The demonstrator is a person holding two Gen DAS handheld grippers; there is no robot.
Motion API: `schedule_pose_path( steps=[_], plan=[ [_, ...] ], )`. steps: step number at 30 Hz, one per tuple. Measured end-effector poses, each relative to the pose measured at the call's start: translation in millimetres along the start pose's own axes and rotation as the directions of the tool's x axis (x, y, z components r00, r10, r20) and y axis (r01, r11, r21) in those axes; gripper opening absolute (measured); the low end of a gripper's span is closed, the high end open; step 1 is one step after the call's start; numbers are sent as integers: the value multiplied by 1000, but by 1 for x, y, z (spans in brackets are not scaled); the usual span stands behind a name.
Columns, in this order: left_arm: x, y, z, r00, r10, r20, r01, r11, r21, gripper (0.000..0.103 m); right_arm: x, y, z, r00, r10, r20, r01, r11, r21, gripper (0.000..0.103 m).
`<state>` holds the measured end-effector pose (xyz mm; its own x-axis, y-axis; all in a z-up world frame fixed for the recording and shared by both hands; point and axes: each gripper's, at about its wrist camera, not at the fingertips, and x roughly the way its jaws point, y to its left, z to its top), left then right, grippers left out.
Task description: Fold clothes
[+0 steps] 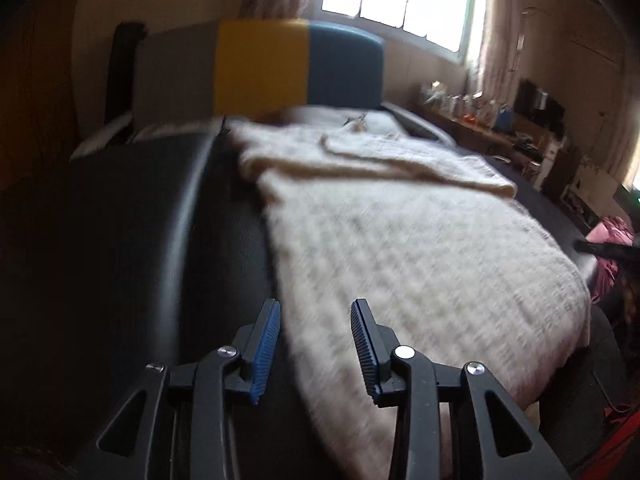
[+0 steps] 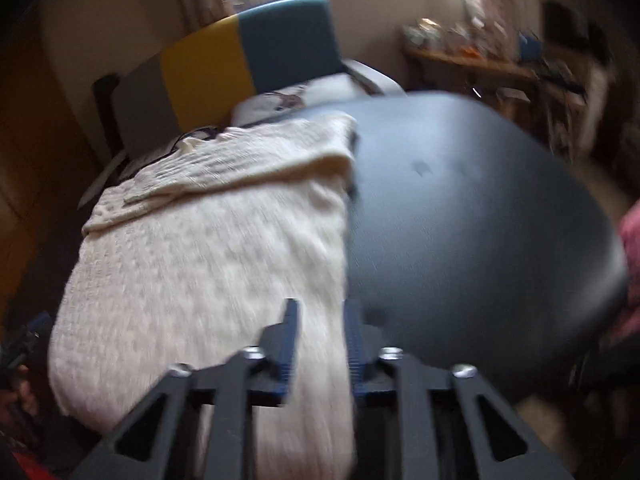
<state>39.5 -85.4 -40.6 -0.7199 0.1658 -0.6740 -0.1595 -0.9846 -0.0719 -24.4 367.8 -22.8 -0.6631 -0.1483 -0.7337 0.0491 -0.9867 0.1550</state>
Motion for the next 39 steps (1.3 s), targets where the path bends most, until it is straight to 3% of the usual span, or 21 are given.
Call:
schedule_pose_path(
  steps=[2,4,7,11,17,20,21,23,27,31,39],
  plan=[
    [10,-9,6,1000,4,-13,-4,999,37,38,23,5,24,1000,11,4,-11,999,-33,18],
    [22,-21,10,1000,3,-29,-1,997,83,38,50,11,46,1000,2,-4,-3,996,-87,12],
    [33,-31,7,998,51,-49,-43,988,146,38,87,14,66,998,-51,-45,44,989,-143,9],
    [34,-26,5,998,30,-55,-23,992,122,38,113,-8,70,986,-135,-95,125,986,-108,6],
    [35,-27,4,998,39,-49,-33,992,120,40,107,-21,71,991,-106,-86,104,994,-32,8],
    [31,-23,7,998,17,-64,-10,993,116,39,75,-29,59,998,-17,-63,22,997,71,18],
    [27,-22,6,998,7,-65,0,994,110,39,64,-31,51,998,5,-65,2,996,94,27],
    [21,-18,4,998,-22,-64,28,995,93,39,41,-33,35,997,48,-68,-39,991,128,37],
    [6,-5,-4,993,-86,-83,92,994,61,40,2,-34,-1,991,99,-89,-88,988,125,37],
    [-2,10,-12,986,-131,-105,132,991,1,45,-21,-46,-34,980,168,-102,-143,967,213,37],
    [-14,27,-28,957,-263,-122,248,961,-123,50,-20,-33,-68,953,268,-141,-230,944,237,38]
  ],
)
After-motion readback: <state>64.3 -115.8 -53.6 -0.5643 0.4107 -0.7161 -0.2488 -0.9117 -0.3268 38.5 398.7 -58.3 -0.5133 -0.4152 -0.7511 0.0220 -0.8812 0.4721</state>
